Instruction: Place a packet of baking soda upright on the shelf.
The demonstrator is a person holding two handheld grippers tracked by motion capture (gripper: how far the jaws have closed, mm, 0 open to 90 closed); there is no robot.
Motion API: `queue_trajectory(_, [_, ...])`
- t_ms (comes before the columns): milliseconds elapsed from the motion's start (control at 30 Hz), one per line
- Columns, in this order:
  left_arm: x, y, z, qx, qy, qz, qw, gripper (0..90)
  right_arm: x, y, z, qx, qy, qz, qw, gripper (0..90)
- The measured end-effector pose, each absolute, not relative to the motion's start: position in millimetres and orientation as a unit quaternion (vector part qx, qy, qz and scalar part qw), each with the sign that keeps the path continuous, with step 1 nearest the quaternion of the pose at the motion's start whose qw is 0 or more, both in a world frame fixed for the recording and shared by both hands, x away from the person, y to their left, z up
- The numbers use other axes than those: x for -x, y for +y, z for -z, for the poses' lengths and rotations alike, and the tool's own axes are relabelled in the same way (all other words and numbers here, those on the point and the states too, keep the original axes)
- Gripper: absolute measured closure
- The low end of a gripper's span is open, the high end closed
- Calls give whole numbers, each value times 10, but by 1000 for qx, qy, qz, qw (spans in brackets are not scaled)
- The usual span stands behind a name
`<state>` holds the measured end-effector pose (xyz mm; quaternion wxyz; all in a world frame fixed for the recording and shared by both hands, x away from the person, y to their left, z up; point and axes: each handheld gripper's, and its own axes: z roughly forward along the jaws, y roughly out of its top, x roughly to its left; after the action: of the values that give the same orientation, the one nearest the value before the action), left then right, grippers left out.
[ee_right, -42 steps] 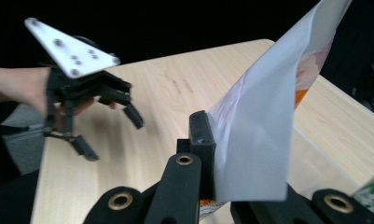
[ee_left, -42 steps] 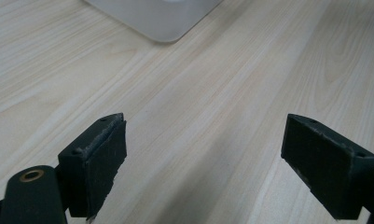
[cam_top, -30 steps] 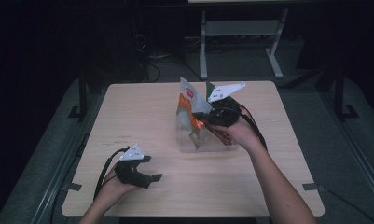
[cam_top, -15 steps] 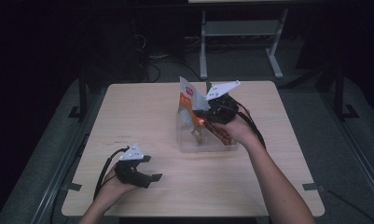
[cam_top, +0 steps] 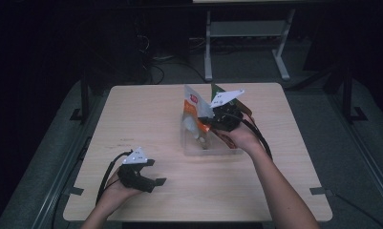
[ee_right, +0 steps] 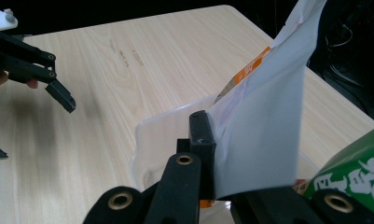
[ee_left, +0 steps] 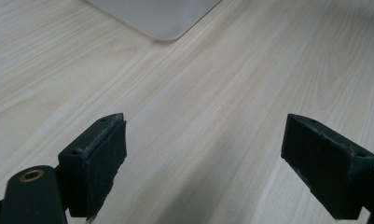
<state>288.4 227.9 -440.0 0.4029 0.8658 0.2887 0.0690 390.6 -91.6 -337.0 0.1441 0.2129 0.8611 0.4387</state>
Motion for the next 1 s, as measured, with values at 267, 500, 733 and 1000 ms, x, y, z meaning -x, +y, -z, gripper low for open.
queue_trajectory(267, [-2881, 2259, 4417, -867, 289, -64, 401, 136, -3898, -913, 3491, -225, 862, -436, 127, 900])
queue_trajectory(500, [-2882, 2257, 4424, -869, 287, -63, 398, 136, -3899, -919, 3542, -228, 861, -438, 125, 900])
queue_trajectory(733, [-2886, 2255, 4437, -873, 280, -64, 395, 135, -3868, -935, 3531, -244, 852, -444, 131, 761])
queue_trajectory(1000, [-2896, 2252, 4451, -873, 281, -60, 394, 135, -3751, -1049, 3509, -262, 837, -462, 133, 513])
